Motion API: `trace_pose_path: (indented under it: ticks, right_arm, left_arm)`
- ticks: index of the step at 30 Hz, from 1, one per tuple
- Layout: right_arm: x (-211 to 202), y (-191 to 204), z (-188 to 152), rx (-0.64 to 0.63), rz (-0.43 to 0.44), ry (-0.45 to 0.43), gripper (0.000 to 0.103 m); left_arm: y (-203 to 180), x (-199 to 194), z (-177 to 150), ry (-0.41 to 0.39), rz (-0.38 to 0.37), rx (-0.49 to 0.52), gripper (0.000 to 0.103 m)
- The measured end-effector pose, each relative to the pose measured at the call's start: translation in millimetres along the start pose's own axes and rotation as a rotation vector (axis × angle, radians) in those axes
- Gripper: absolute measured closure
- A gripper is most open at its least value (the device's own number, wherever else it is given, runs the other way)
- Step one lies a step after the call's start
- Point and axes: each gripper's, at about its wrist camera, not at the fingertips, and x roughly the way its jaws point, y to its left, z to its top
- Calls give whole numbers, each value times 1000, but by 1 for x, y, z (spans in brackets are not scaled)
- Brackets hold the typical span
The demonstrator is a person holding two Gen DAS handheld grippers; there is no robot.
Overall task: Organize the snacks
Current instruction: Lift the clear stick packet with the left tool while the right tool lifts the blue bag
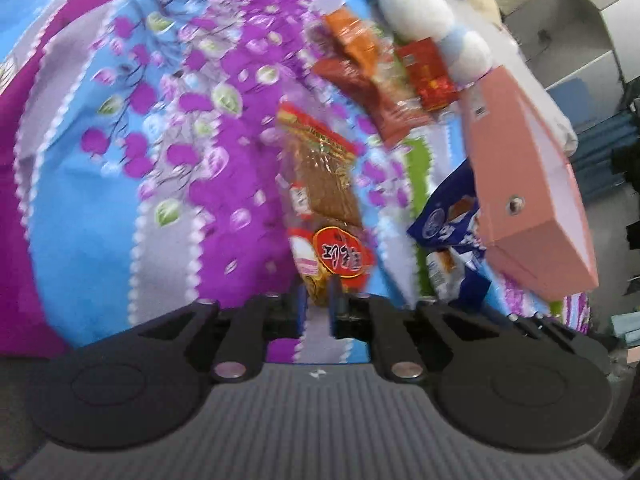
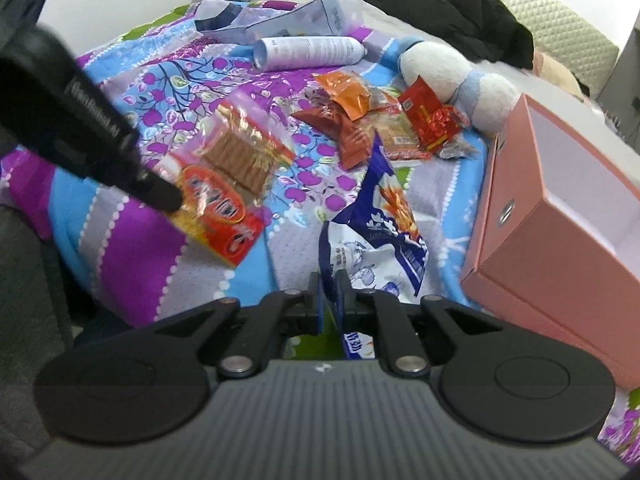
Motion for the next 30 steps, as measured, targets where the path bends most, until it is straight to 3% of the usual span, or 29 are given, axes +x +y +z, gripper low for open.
trace_pose_path:
  ticks: [1, 2, 3, 4, 6, 9, 11, 12, 15, 17, 22, 30]
  right_arm:
    - [0, 0, 0, 13, 9, 4, 91]
    - [1, -1, 0, 29, 19, 13, 90]
    - [2, -3, 1, 45, 26, 21, 80]
    - [3, -3, 1, 56, 35, 25, 63]
    - [0, -6, 0, 97, 57, 18, 45]
    - [-3, -12, -2, 162, 92, 12, 43]
    - [-5, -15, -2, 204, 101, -1, 29]
    - [-5, -18, -3, 230, 100, -7, 14]
    - [-3, -26, -4, 290, 81, -26, 13]
    - [1, -32, -4, 334, 54, -27, 13]
    - [16, -49, -7, 449, 10, -19, 13]
    - [44, -66, -14, 580, 62, 11, 14]
  left_arm:
    - [2, -1, -1, -5, 8, -4, 59]
    - [5, -1, -2, -8, 21, -6, 48]
    - [7, 0, -3, -13, 38, -4, 34]
    - [9, 0, -3, -16, 41, -2, 32]
    - [11, 2, -3, -12, 20, -5, 32]
    - [7, 2, -1, -30, 45, 14, 28]
    - [2, 4, 3, -56, 71, 34, 23]
    - [0, 5, 6, -67, 79, 40, 20]
    - [-5, 10, 14, -85, 102, 54, 19]
    - [-13, 17, 19, -61, 180, 88, 19]
    - [-25, 33, 27, -63, 195, 129, 18]
    - [-32, 56, 35, -71, 212, 151, 13]
